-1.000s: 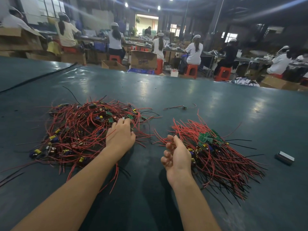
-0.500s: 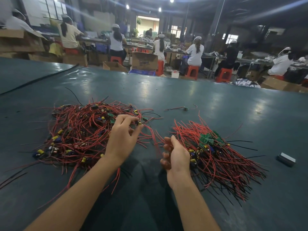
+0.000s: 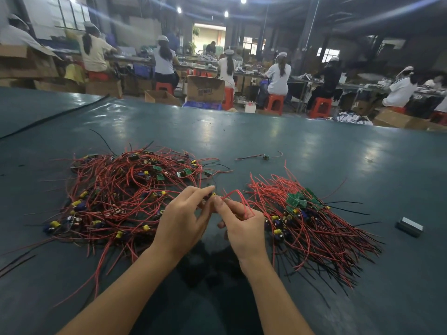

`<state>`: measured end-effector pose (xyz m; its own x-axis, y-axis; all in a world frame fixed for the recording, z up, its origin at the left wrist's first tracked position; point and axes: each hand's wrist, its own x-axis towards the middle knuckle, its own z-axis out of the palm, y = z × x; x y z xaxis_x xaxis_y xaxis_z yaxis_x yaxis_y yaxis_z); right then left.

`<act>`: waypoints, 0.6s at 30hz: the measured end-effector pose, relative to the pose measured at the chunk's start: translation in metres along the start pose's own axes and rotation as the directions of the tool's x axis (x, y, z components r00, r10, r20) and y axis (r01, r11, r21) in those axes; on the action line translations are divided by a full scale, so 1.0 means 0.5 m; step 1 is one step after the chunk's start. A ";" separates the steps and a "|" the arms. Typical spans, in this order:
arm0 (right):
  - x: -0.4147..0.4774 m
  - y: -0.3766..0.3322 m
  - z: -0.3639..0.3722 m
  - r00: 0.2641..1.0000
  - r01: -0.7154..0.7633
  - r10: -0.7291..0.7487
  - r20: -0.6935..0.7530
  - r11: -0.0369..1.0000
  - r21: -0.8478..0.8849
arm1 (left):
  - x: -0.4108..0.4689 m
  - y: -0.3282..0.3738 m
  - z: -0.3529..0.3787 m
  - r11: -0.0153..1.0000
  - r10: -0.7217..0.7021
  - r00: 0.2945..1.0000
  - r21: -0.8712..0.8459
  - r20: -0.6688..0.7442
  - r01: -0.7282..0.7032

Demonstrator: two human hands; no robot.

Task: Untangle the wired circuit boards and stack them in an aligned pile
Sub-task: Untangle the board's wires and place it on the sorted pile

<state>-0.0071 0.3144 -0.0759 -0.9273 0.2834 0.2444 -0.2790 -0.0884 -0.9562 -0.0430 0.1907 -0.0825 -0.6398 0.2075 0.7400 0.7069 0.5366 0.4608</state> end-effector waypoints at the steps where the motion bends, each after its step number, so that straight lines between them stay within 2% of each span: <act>1: -0.001 0.000 0.000 1.000 -0.006 0.005 -0.010 1.000 -0.014 | -0.001 0.001 0.002 1.000 0.000 1.000 0.016 0.009 0.000; 4: -0.004 -0.001 -0.002 0.998 -0.043 0.041 -0.046 0.998 -0.048 | -0.003 0.005 0.006 1.000 0.022 0.999 0.019 0.024 -0.023; 6: -0.001 0.005 -0.002 0.987 -0.108 0.102 -0.124 0.993 -0.044 | -0.003 0.010 0.006 0.999 0.044 0.999 -0.004 0.029 -0.043; 9: 0.002 0.009 0.000 0.968 -0.175 0.146 -0.205 0.976 -0.128 | -0.002 0.019 0.009 0.995 0.088 0.996 -0.046 -0.004 -0.088; 11: 0.004 0.003 -0.003 0.952 -0.199 0.179 -0.247 0.978 -0.061 | -0.004 0.023 0.010 0.987 0.152 0.988 -0.050 -0.018 -0.153; 13: 0.004 -0.005 -0.009 0.941 -0.226 0.223 -0.253 0.974 0.020 | -0.007 0.024 0.012 0.986 0.160 0.986 -0.054 0.043 -0.158; 16: 0.004 -0.006 -0.008 0.937 -0.279 0.284 -0.205 0.959 0.053 | -0.015 0.028 0.023 0.982 -0.039 0.983 -0.175 0.180 0.071; 18: 0.001 -0.005 -0.002 0.934 -0.305 0.313 -0.172 0.950 0.068 | -0.016 0.029 0.026 0.924 -0.200 0.956 -0.284 0.214 0.256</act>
<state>-0.0066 0.3156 -0.0734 -0.9108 0.4011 -0.0981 0.0013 -0.2350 -0.9720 -0.0317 0.2076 -0.0880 -0.8174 0.2659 0.5110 0.5748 0.3169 0.7544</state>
